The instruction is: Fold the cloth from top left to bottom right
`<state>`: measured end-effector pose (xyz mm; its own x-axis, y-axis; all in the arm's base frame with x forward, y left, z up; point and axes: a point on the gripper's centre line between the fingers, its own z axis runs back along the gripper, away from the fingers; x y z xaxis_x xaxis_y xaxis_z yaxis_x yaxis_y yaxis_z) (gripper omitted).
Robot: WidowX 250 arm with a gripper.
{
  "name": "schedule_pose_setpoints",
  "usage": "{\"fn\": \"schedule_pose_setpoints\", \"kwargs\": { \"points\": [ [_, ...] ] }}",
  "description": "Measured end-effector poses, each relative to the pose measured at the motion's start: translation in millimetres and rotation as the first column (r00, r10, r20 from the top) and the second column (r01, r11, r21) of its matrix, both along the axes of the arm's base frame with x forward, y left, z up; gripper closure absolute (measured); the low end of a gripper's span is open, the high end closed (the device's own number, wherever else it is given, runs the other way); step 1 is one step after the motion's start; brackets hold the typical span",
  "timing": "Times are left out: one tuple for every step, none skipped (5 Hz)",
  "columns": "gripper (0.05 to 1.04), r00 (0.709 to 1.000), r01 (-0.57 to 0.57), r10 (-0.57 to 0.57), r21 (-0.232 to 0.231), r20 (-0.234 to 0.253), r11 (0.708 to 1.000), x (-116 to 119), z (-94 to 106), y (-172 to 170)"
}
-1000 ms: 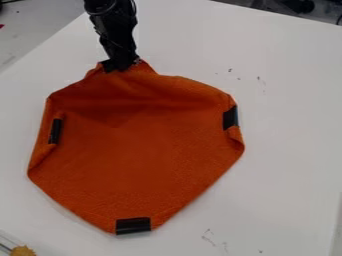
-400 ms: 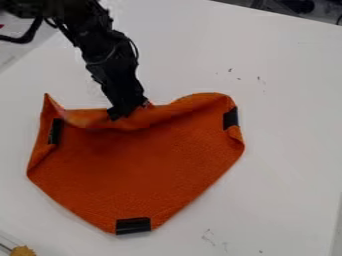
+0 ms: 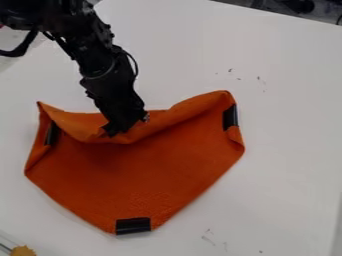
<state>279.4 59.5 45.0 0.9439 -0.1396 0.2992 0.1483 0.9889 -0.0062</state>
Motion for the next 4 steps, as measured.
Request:
{"fn": "schedule_pose_setpoints", "kwargs": {
  "points": [
    [0.503,1.000,-0.012,0.012,0.021,0.014,1.000,-4.9,5.0,-5.0],
    [0.207,0.998,-0.050,0.048,0.051,0.041,0.997,-12.6,8.6,-13.9],
    [0.073,0.995,-0.089,0.086,0.052,0.045,0.995,-21.6,11.1,-24.2],
    [0.076,0.995,-0.091,0.087,0.074,0.048,0.993,-22.8,10.4,-25.3]
  ]
}}
